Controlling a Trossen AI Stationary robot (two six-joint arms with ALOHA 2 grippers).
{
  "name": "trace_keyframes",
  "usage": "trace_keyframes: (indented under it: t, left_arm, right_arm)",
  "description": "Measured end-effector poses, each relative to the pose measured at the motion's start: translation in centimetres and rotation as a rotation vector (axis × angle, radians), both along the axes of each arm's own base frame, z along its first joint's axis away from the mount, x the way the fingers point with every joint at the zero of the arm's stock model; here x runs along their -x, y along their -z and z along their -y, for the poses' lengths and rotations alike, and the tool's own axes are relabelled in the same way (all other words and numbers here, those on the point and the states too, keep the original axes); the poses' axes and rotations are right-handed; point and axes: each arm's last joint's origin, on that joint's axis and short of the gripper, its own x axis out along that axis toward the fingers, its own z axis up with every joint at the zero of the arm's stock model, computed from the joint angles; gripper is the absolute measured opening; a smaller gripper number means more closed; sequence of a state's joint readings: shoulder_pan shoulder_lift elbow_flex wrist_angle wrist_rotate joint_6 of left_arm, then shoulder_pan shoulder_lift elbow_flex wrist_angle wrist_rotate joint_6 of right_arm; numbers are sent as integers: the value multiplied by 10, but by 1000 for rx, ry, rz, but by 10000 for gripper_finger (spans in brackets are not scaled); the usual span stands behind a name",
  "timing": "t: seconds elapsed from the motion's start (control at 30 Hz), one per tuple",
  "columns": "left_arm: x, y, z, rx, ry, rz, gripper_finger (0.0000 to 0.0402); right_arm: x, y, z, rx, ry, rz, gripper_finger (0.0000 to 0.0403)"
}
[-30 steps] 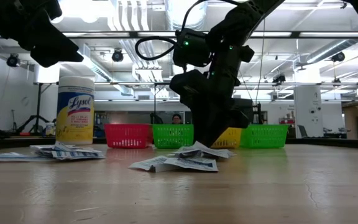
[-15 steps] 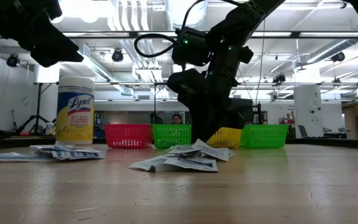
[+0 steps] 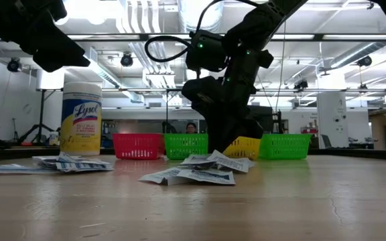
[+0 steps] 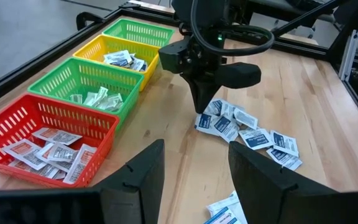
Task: Pick & Place First Aid Supplies
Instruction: Put the alcohol pad into the yellow bin
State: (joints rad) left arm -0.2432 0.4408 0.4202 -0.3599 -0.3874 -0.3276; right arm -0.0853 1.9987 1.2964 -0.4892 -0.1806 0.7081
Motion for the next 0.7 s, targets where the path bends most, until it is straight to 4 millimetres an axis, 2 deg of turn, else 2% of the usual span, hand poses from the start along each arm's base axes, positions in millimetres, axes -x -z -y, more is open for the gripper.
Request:
trace_keyframes:
  t: [0.33,0.7]
  left_arm:
    - [0,0,0,-7,2,-1,172]
    - [0,0,0,-9,-4,-1,172]
  right_arm:
    - [1,-2,7,14,8,4,8]
    - [8,-28,17,71,27,50,8]
